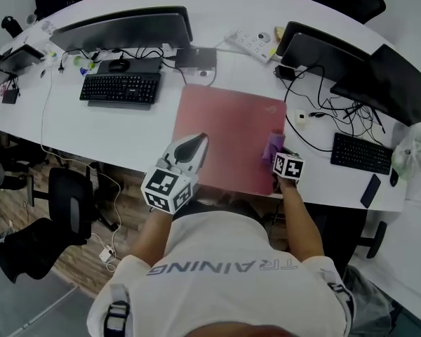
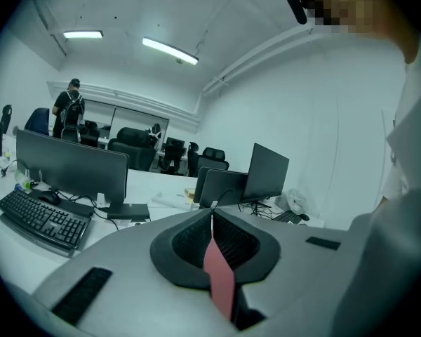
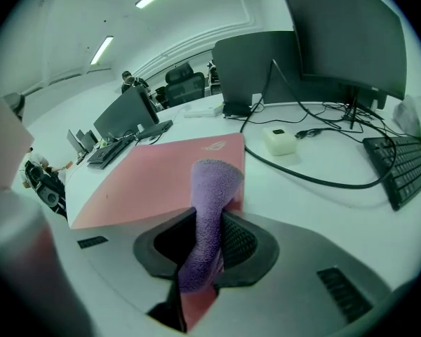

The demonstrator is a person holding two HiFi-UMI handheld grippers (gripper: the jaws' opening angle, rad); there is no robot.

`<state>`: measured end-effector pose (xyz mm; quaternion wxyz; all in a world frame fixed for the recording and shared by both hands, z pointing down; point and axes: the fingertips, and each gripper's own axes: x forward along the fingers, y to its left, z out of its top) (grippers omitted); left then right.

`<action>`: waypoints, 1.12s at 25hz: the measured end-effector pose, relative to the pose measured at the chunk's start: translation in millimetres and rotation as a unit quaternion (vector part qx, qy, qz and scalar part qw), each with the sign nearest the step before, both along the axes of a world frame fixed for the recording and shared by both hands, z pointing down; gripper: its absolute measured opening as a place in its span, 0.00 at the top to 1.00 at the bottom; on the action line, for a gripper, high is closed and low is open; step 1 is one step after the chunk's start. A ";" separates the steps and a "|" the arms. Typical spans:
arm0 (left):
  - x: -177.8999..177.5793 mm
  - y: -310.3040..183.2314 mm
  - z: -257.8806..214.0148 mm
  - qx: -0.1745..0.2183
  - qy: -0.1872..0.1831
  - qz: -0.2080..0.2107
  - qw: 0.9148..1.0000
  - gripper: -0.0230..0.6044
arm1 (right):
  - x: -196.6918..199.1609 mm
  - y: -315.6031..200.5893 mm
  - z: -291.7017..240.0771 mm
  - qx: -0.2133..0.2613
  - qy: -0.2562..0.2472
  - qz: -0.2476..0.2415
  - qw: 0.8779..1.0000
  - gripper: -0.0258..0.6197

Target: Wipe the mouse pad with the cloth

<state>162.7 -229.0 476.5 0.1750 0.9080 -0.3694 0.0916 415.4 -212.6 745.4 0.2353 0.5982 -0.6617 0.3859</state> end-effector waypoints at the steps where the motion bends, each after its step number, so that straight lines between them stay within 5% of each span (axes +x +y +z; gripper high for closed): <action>1: 2.3 1.2 0.0 0.000 -0.001 0.003 1.000 0.91 | 6.9 2.6 -0.3 0.002 0.003 0.005 1.000 0.81; 8: -7.2 6.4 1.8 -0.003 0.003 0.014 1.000 0.91 | 41.2 19.4 1.9 0.006 0.028 0.067 0.997 0.81; 13: -44.2 9.3 -1.1 -0.001 0.012 0.019 1.000 0.91 | 24.6 23.4 -21.5 0.023 0.046 0.096 0.994 0.81; 21: -172.2 10.6 -4.5 0.000 0.015 -0.026 1.000 0.91 | -151.5 2.5 -77.9 0.089 -0.018 0.027 0.996 0.81; 28: -266.1 29.2 3.5 -0.005 0.016 -0.059 0.998 0.91 | -322.8 -5.8 -86.6 0.092 -0.065 -0.081 0.990 0.81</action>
